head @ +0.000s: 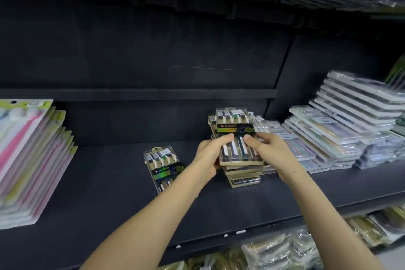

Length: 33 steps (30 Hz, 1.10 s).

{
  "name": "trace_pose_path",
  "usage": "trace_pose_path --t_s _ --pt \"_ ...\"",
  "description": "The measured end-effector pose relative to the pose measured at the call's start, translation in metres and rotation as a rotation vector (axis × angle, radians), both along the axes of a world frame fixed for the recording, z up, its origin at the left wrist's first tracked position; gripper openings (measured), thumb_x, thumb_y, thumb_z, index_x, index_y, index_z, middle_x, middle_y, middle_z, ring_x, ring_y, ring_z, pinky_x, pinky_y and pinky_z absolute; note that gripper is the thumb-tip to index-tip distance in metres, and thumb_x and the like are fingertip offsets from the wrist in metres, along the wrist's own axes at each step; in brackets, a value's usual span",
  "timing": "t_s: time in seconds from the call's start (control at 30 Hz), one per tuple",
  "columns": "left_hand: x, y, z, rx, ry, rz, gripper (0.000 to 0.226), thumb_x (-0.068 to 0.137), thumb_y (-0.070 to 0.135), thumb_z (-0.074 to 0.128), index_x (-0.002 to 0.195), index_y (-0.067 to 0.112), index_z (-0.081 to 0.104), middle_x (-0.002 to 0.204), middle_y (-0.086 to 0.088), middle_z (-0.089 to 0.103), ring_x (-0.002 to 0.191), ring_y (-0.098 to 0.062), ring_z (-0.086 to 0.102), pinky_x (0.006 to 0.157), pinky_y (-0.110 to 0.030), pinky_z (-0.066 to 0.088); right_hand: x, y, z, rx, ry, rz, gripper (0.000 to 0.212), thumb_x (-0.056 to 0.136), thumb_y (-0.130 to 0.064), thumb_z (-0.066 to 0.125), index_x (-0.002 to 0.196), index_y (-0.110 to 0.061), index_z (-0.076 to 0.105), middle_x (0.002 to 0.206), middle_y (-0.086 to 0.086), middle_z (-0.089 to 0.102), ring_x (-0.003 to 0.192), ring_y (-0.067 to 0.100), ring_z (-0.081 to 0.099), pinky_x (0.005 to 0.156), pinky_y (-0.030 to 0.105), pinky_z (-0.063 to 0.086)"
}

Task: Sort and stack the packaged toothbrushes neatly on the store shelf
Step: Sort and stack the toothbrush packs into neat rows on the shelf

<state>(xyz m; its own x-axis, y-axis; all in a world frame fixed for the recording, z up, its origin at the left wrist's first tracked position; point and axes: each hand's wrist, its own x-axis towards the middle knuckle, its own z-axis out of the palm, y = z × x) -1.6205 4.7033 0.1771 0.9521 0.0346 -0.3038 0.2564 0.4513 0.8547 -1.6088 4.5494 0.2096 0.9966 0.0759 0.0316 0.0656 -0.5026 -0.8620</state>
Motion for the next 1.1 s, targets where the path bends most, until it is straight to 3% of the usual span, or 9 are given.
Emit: trace_pose_path --t_s 0.07,0.2,0.3,0.37,0.5,0.63,0.8,0.97,1.1 --pt "-0.013 0.011 0.001 -0.013 -0.076 0.008 0.028 0.079 0.021 0.075 0.102 0.006 0.069 0.082 -0.007 0.075 0.07 -0.02 0.072 0.053 -0.026 0.054 -0.005 0.008 0.001 0.065 0.067 0.051 0.055 0.087 -0.049 0.062 0.133 -0.021 0.054 0.119 -0.008 0.064 0.098 0.011 0.063 0.08 0.028 0.049" --pt "-0.04 0.048 -0.007 0.021 -0.277 0.032 0.04 0.08 0.007 0.071 0.117 0.011 0.06 0.099 -0.005 0.074 0.09 -0.022 0.071 0.068 -0.028 0.057 -0.012 0.034 -0.005 0.322 0.162 0.282 0.039 0.081 -0.035 0.073 0.117 -0.027 0.059 0.101 -0.011 0.074 0.093 0.008 0.07 0.075 0.022 0.053" --pt "-0.059 0.081 -0.015 0.176 -0.381 0.034 0.066 0.079 -0.003 0.069 0.135 0.021 0.047 0.114 -0.002 0.07 0.107 -0.018 0.066 0.089 -0.032 0.054 -0.013 0.067 -0.027 0.52 0.169 0.407 0.058 0.067 -0.021 0.083 0.119 -0.019 0.058 0.109 0.0 0.072 0.102 0.016 0.068 0.08 0.027 0.053" --pt "-0.065 0.098 -0.019 0.282 -0.435 0.035 0.083 0.077 -0.005 0.071 0.145 0.024 0.033 0.128 -0.004 0.062 0.117 -0.019 0.06 0.102 -0.04 0.046 -0.013 0.088 -0.048 0.614 0.148 0.445 0.058 0.064 -0.011 0.083 0.116 -0.017 0.059 0.109 0.004 0.072 0.102 0.019 0.068 0.078 0.025 0.054" --pt "-0.068 0.116 -0.028 0.458 -0.446 0.051 0.107 0.071 0.009 0.077 0.151 0.033 0.011 0.148 -0.002 0.038 0.131 -0.018 0.045 0.109 -0.043 0.038 -0.014 0.112 -0.079 0.661 0.104 0.465 0.062 0.063 -0.01 0.081 0.12 -0.015 0.056 0.112 0.003 0.071 0.105 0.019 0.066 0.079 0.022 0.053" --pt "-0.068 0.118 -0.041 0.463 -0.446 0.06 0.107 0.074 0.009 0.075 0.15 0.037 0.005 0.146 0.004 0.039 0.132 -0.012 0.043 0.109 -0.035 0.039 -0.01 0.117 -0.091 0.609 0.087 0.484 0.059 0.066 -0.012 0.078 0.12 -0.02 0.056 0.113 -0.002 0.07 0.107 0.014 0.065 0.08 0.021 0.052" --pt "-0.07 0.109 -0.054 0.519 -0.387 0.09 0.129 0.059 0.045 0.082 0.151 0.035 -0.008 0.153 0.006 0.027 0.142 -0.015 0.027 0.116 -0.047 0.027 -0.007 0.113 -0.094 0.609 0.14 0.573 0.057 0.074 -0.018 0.075 0.127 -0.021 0.053 0.122 -0.001 0.066 0.114 0.013 0.061 0.086 0.019 0.05" --pt "-0.068 0.111 -0.057 0.675 -0.365 0.13 0.105 0.077 0.038 0.076 0.152 0.034 0.003 0.149 0.006 0.03 0.139 -0.011 0.028 0.115 -0.044 0.028 -0.008 0.115 -0.097 0.648 0.151 0.56 0.054 0.077 -0.029 0.074 0.127 -0.024 0.055 0.123 -0.001 0.066 0.114 0.013 0.062 0.085 0.018 0.05" --pt "-0.065 0.12 -0.047 0.856 -0.364 0.188 0.067 0.08 0.042 0.073 0.138 0.036 0.04 0.123 0.008 0.059 0.12 -0.011 0.051 0.101 -0.039 0.045 -0.008 0.119 -0.086 0.632 0.149 0.498 0.046 0.077 -0.031 0.074 0.12 -0.021 0.062 0.113 0.0 0.071 0.104 0.014 0.067 0.076 0.016 0.052"
